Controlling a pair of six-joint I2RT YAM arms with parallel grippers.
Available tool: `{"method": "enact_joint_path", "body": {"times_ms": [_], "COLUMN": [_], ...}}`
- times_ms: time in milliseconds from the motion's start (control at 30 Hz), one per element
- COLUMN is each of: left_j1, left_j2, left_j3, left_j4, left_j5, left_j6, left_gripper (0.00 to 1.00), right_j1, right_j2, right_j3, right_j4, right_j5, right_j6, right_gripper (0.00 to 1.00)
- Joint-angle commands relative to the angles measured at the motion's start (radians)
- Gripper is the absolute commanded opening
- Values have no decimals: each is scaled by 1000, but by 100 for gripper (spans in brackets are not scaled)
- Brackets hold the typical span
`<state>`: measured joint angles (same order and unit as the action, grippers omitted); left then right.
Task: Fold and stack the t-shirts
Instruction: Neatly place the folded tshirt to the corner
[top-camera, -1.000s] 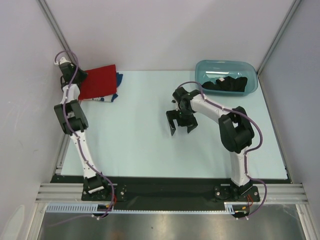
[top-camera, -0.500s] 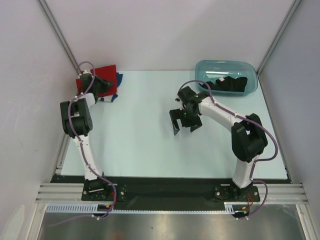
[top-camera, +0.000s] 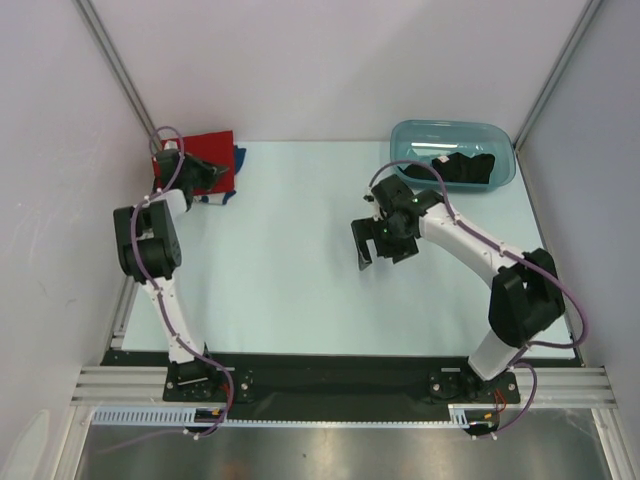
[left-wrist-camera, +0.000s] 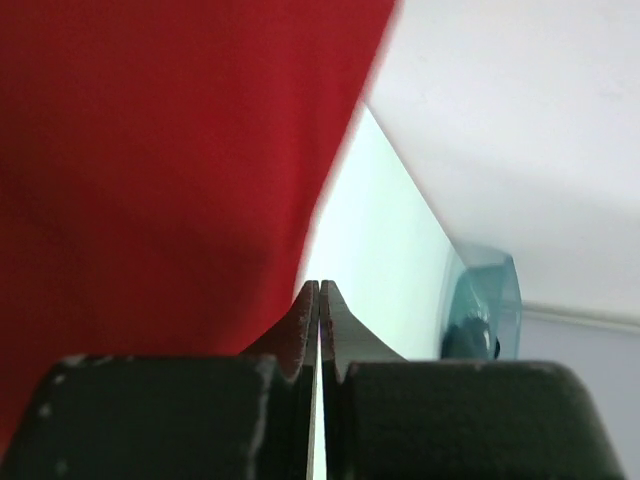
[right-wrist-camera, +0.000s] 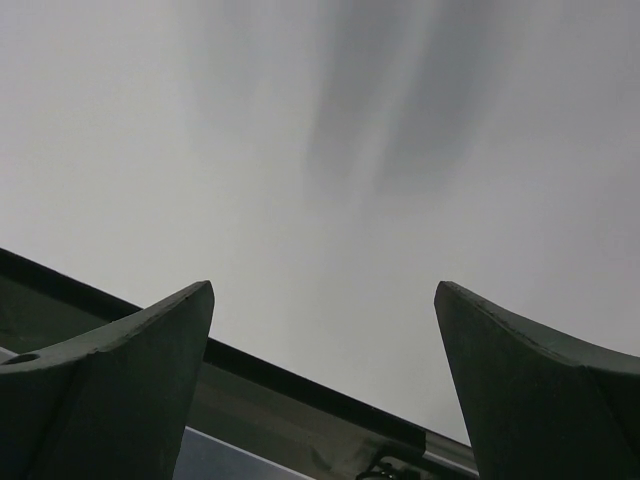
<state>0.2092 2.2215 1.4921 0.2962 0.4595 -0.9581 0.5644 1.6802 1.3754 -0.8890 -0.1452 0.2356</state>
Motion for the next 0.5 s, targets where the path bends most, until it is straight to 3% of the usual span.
{"method": "enact_joint_path", "body": {"times_ms": [0, 167, 267, 333, 467], "left_j1": [-42, -200, -361, -463, -608], "left_j2": [-210, -467, -616, -676, -873], "left_j3": [-55, -269, -335, -363, -490], "left_j4": [-55, -140, -210, -321, -390], "left_j5": [51, 18, -28, -65, -156], "left_j6": [73, 151, 214, 272, 298], "left_gripper": [0, 1, 3, 8, 23], "right_j1": [-4, -6, -6, -14, -35], "right_j2": [-95, -244, -325, -417, -574], "right_j3": [-67, -200, -274, -363, -531], "right_j4": [38, 134, 228, 318, 476], "right_j5": [19, 1, -40, -71, -116], "right_j6": [-9, 36, 82, 117, 259], "right_gripper": [100, 100, 100, 100, 100]}}
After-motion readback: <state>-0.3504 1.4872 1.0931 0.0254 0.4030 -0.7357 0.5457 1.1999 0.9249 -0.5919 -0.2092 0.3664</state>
